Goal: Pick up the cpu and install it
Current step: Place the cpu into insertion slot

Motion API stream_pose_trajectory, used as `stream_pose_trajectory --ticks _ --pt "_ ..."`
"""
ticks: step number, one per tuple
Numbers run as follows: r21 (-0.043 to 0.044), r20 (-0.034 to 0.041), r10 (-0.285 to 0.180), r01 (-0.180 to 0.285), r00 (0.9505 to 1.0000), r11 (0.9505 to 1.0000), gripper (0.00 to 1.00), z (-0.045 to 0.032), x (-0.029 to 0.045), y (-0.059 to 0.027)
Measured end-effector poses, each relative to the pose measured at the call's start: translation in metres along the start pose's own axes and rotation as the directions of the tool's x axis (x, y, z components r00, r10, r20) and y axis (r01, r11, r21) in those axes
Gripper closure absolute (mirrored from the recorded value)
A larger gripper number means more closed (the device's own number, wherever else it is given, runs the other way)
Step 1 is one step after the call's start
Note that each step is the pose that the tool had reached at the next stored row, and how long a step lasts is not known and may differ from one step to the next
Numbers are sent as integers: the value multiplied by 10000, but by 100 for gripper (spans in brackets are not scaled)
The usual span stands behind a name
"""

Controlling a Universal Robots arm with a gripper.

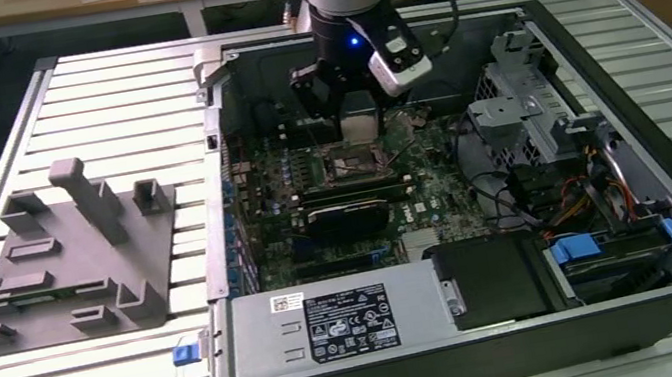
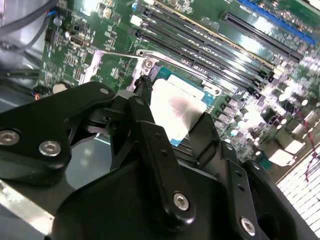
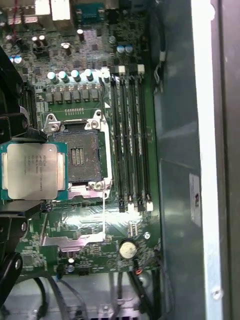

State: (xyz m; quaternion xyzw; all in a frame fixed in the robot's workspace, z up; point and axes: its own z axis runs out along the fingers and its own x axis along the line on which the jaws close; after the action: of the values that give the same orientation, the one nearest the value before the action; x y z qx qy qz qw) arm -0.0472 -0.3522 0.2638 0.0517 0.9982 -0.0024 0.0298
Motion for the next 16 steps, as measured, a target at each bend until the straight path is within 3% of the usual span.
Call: stream_pose_trajectory --ticks 4,8,12,16 --pt "44 0 722 -722 9974 9974 46 0 0 0" --pt "88 3 1446 -1446 9895 9895 46 0 0 0" --pt "130 10 2159 -2159 9764 9763 46 1 0 0" --pt "173 20 2869 -2869 9580 9578 46 1 0 0"
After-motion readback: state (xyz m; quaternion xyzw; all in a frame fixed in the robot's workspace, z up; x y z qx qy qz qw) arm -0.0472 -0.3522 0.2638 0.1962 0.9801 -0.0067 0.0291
